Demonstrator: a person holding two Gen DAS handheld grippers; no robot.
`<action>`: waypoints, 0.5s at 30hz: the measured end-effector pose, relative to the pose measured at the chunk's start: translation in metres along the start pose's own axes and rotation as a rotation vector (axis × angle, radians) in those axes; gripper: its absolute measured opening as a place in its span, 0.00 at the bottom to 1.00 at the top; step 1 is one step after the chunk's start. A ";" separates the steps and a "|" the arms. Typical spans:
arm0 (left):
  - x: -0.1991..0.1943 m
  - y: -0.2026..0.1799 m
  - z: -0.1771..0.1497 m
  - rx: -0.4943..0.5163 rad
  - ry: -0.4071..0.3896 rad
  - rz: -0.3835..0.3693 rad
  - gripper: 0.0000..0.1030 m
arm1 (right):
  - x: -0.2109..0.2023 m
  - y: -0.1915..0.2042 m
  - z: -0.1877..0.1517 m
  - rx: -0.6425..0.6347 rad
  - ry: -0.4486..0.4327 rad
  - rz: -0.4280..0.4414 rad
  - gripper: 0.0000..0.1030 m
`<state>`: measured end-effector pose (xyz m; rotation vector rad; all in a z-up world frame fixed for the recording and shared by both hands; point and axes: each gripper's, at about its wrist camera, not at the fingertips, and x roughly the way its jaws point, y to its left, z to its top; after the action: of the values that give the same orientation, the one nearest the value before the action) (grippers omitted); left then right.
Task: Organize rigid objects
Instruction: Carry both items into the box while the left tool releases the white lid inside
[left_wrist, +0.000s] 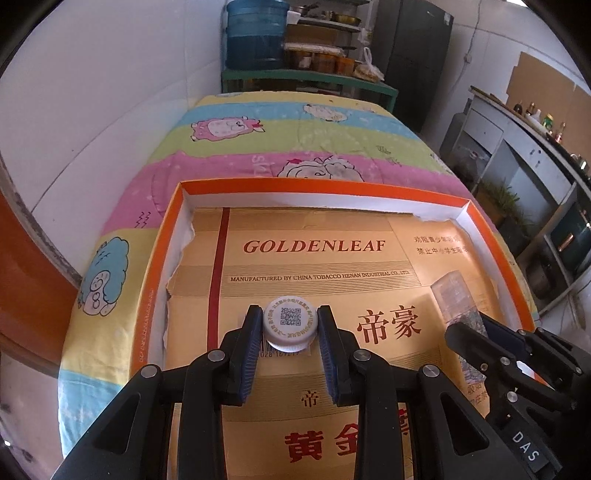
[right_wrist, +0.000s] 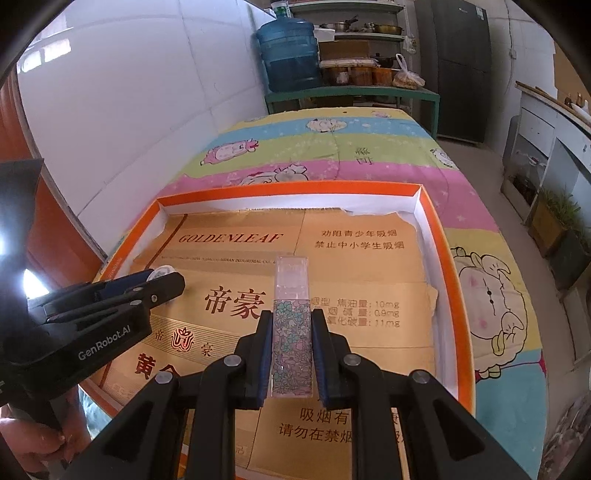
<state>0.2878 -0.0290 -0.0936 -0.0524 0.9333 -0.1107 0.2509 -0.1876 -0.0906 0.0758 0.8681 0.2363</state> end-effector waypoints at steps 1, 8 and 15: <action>0.001 -0.001 0.000 0.003 0.001 0.002 0.30 | 0.000 0.000 0.000 -0.002 0.002 0.001 0.19; 0.006 -0.006 -0.003 0.043 -0.004 0.032 0.30 | 0.012 0.006 -0.002 -0.028 0.031 -0.014 0.19; 0.005 -0.002 -0.004 0.036 -0.009 -0.020 0.40 | 0.012 0.007 -0.004 -0.045 0.022 -0.022 0.20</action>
<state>0.2876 -0.0315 -0.0994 -0.0292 0.9221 -0.1461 0.2538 -0.1778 -0.1010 0.0218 0.8850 0.2364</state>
